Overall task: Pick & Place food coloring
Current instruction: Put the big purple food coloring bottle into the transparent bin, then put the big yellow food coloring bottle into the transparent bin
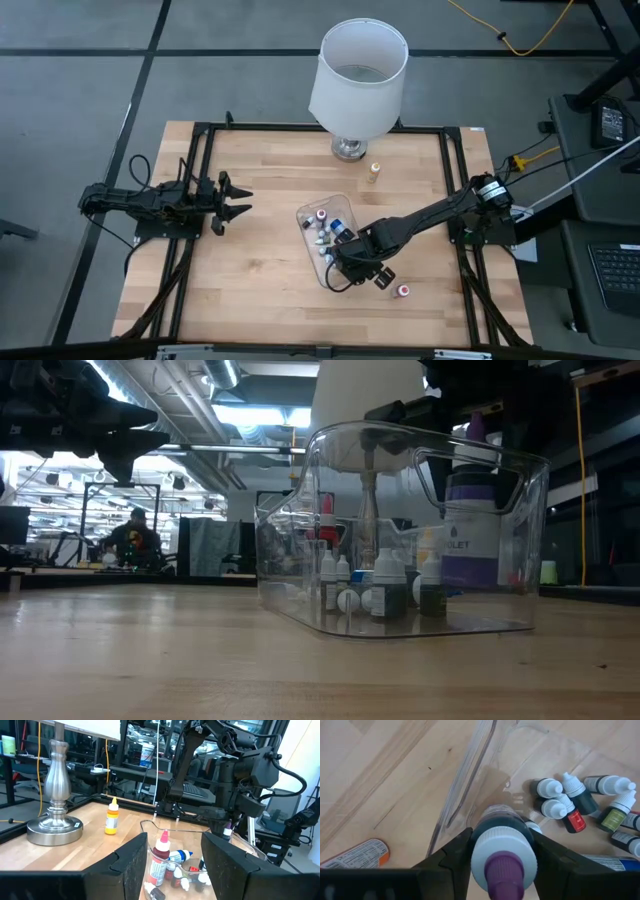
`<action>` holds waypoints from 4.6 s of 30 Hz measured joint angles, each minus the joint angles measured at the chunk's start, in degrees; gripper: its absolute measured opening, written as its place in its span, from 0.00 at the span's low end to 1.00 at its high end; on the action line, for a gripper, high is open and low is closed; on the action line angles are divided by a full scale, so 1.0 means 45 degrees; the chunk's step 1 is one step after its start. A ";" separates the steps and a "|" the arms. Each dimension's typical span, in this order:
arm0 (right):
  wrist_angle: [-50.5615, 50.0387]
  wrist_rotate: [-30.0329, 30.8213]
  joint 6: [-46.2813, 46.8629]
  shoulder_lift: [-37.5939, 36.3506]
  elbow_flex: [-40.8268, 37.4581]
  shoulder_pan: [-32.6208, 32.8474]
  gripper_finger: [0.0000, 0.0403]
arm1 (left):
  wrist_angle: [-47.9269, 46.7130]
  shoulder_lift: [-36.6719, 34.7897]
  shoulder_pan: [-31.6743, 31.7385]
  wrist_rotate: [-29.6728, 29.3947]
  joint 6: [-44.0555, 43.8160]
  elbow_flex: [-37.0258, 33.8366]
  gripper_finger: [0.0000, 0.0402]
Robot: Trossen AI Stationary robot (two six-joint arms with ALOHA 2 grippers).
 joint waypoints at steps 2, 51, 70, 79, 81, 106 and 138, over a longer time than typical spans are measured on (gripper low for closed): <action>0.0010 -0.0001 -0.0019 0.0000 0.0000 0.0000 0.42 | 0.0000 0.0000 -0.0005 0.0000 -0.0005 0.0000 0.45; -0.0151 -0.0672 0.0003 0.0000 0.0000 -0.0214 0.49 | 0.0002 0.0001 0.0000 0.0000 -0.0001 0.0000 0.45; -0.1115 -0.0518 0.0049 -0.0151 0.0374 -0.0214 0.60 | 0.0000 0.0005 -0.0003 0.0000 0.0000 0.0000 0.45; -0.2994 0.0106 0.0318 -0.0320 0.2361 -0.0441 0.60 | -0.0021 0.0002 0.0000 0.0000 -0.0005 0.0000 0.45; -0.3446 0.0115 0.0376 -0.0439 0.2692 -0.0607 0.60 | -0.0009 0.0000 -0.0003 0.0000 -0.0003 0.0000 0.45; -0.4232 0.1656 0.3782 -0.4173 0.1143 -0.5835 0.60 | 0.0000 0.0005 -0.0002 0.0000 -0.0002 0.0000 0.45; 0.3174 0.2663 0.6045 -0.7616 -0.5105 -1.1040 0.79 | 0.0000 0.0005 0.0000 0.0000 0.0000 0.0000 0.45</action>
